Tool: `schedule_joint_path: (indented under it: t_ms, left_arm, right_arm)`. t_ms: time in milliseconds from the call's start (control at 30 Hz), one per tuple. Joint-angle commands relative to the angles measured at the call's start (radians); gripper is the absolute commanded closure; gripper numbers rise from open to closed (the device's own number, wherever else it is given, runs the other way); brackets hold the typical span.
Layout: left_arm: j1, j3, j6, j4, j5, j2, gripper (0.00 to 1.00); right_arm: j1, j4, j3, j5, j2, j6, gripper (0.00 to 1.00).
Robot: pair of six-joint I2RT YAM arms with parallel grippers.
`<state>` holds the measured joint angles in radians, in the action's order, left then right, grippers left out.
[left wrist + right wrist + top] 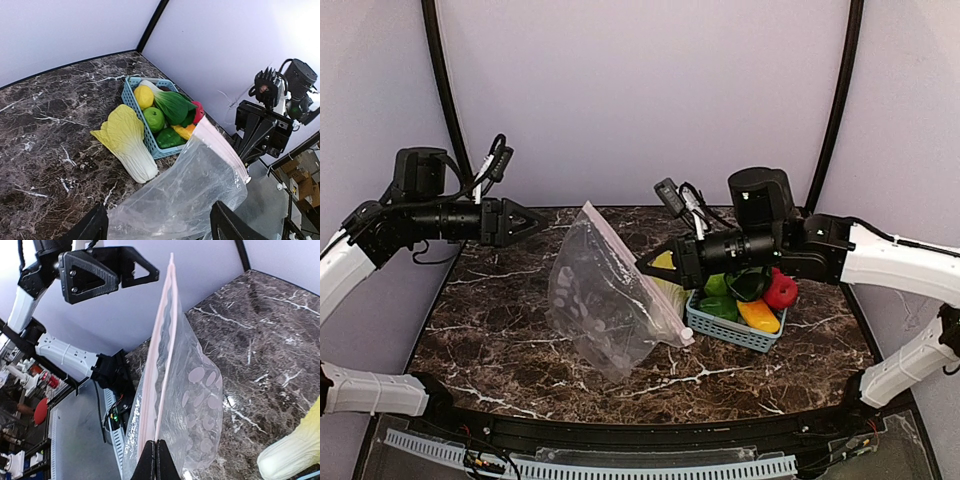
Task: Place the food in the zip-top bag and seal the zipper
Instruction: Pass from the left arm to the right, then pass from the right arm to the left
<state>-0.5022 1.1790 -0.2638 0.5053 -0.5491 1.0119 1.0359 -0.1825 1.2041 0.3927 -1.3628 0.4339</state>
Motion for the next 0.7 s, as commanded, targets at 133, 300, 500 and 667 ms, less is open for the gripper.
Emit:
schedule_joint_path:
  t_ms: [133,300,500,667]
  left_arm:
    - [-0.017,0.026,-0.139,-0.002,0.049,-0.01,0.42]
    - [-0.084,-0.006,-0.203,-0.047,0.093,0.001,0.52]
    - [-0.212,-0.082,-0.314,-0.165,0.118,0.03,0.5]
    - [-0.255,-0.157,-0.394,-0.249,0.13,0.023,0.48]
  right_arm:
    - [0.041,-0.037,0.047,-0.292,0.027,0.029,1.0]
    - [0.092,-0.025,0.096,-0.356,-0.049,0.034,1.0]
    - [0.147,-0.023,0.173,-0.428,-0.166,0.044,1.0]
    - [0.172,-0.006,0.214,-0.452,-0.231,0.062,1.0]
